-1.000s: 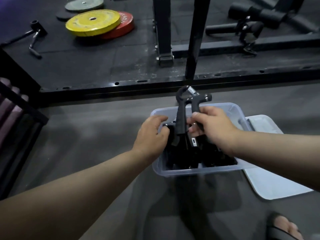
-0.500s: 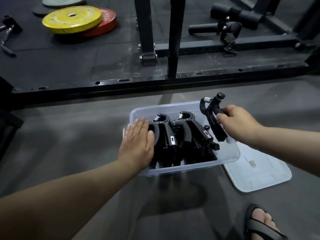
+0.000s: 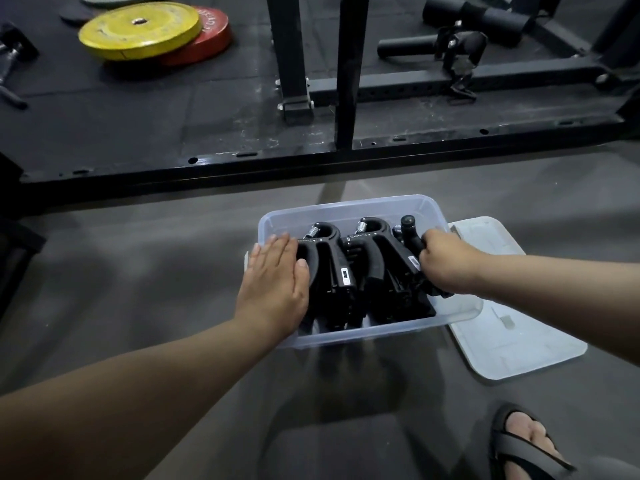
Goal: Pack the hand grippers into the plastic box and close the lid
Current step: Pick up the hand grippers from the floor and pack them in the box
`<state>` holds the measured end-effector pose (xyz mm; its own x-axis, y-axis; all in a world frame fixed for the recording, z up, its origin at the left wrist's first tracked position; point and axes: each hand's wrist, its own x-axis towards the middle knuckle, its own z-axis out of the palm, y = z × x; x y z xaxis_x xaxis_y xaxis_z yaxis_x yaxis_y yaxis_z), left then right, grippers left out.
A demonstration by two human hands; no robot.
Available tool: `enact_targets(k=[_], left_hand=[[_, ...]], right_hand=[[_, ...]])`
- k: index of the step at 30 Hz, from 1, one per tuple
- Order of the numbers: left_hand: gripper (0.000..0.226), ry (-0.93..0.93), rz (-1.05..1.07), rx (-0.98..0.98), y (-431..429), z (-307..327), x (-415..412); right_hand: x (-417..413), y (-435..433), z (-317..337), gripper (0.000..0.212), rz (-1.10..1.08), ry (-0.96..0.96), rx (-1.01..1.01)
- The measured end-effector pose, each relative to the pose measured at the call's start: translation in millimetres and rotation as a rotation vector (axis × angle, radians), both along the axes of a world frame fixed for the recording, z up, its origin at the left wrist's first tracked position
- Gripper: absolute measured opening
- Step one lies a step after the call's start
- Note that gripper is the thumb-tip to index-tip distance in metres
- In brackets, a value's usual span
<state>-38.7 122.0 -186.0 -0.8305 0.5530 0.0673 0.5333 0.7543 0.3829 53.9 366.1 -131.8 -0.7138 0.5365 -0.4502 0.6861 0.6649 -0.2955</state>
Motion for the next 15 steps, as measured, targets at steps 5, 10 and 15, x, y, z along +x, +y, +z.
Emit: enact_targets(k=[5, 10, 15], left_hand=[[0.076, 0.007, -0.001, -0.011, 0.4, 0.7, 0.8], [0.066, -0.003, -0.004, -0.018, -0.8, 0.7, 0.2], [0.072, 0.002, -0.003, 0.003, -0.7, 0.5, 0.8]], right_hand=[[-3.0, -1.9, 3.4, 0.027, -0.027, 0.028, -0.038], [-5.7, -2.1, 10.1, 0.024, -0.062, 0.036, -0.134], [-0.9, 2.9, 12.2, 0.021, -0.091, 0.047, -0.238]])
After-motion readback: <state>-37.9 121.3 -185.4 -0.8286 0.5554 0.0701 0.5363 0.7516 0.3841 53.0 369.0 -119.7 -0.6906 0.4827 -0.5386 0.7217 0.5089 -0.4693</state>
